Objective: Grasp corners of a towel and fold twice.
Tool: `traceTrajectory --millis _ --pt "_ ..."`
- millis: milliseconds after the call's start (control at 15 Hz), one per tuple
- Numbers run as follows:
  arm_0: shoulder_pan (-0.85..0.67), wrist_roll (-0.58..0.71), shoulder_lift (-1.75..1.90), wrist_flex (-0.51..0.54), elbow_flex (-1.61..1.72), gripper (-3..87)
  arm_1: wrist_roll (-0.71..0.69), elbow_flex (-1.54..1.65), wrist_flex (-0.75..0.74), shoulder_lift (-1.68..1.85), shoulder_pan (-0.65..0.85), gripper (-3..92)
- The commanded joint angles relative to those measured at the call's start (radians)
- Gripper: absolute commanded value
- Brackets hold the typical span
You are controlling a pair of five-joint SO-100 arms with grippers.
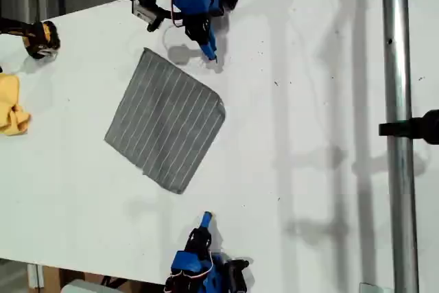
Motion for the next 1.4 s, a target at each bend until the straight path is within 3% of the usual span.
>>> traceTrajectory --millis 0,400,800,1333 --pt "-0.103 -0.449 0.005 0.002 0.003 -0.6 -0.123 -0.084 -0.063 0.009 0.152 -0.1" --pt "-0.103 -0.451 0.005 0.002 0.003 -0.6 -0.126 -0.150 -0.054 -0.005 0.130 -0.2" --pt "-0.107 -0.448 0.005 0.000 0.003 -0.6 -0.209 -0.572 -0.192 -0.614 0.074 -0.2" --pt "-0.115 -0.448 0.005 0.000 0.003 -0.6 -0.348 -1.313 -0.017 -1.278 -0.028 -0.2"
